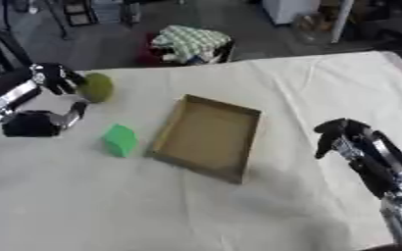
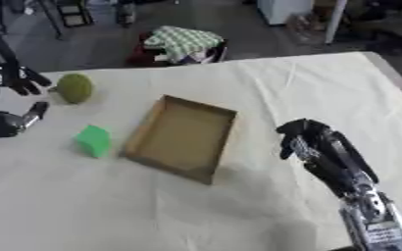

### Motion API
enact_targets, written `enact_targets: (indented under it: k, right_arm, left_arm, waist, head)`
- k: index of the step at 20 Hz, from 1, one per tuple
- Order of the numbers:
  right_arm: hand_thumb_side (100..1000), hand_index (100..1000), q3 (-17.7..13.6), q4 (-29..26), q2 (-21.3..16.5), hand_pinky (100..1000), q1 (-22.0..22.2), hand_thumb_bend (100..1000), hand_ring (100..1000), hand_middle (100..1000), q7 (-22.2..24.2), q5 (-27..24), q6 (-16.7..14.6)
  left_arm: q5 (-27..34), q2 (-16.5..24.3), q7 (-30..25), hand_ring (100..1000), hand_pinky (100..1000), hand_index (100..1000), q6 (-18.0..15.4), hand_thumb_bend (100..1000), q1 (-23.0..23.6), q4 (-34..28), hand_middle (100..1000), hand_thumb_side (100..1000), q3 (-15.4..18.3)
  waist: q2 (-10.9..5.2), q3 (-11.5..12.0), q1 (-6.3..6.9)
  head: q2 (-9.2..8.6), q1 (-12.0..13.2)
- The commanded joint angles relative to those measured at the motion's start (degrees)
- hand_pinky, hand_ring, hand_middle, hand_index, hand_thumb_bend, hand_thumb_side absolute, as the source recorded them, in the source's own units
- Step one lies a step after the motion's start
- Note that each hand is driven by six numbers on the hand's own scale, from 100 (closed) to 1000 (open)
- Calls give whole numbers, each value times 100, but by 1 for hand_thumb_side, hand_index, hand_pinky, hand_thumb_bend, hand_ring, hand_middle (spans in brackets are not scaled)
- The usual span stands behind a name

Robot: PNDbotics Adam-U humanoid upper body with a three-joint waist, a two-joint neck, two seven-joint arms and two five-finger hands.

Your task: Pick up objects on the table and place them in the box.

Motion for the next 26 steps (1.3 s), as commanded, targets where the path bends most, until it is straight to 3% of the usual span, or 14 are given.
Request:
enact_targets:
  k: [1,5,10,18,26]
  right_arm:
    - [623,642,12,-46,-132,457,-34,100,437,439,19,16,-2]
    - [622,642,25,-42,-135,457,-24,100,436,438,35,14,-5]
    - [622,642,26,-38,-123,457,-18,100,436,438,32,9,-7]
    - [623,642,34,-37,-97,457,-21,100,435,437,40,1,-7]
    - [624,642,35,-28,-81,456,-25,100,434,437,42,0,-3]
  left_arm:
    - [-445,180,-548,753,767,852,-474,264,-428,468,767,267,-268]
    - [-865,-146,-1007,766,776,867,-909,314,-824,1119,785,224,-479]
    - [-1454,-605,-1140,781,782,882,-1310,350,-1071,1863,805,206,-568]
    - [-2165,-1160,-768,799,788,891,-1751,344,-1208,2637,820,160,-476]
    - [-2580,-1397,37,805,792,895,-1771,333,-1277,2802,829,139,-374]
  waist:
    - [-86,-2,8]
    - [-95,5,-3]
    - [-93,15,-30]
    - [-74,21,-73]
    - [-60,13,-81]
  head:
    - [8,7]
    - [44,-19]
    - [38,-15]
    - [37,-9]
    - [33,32]
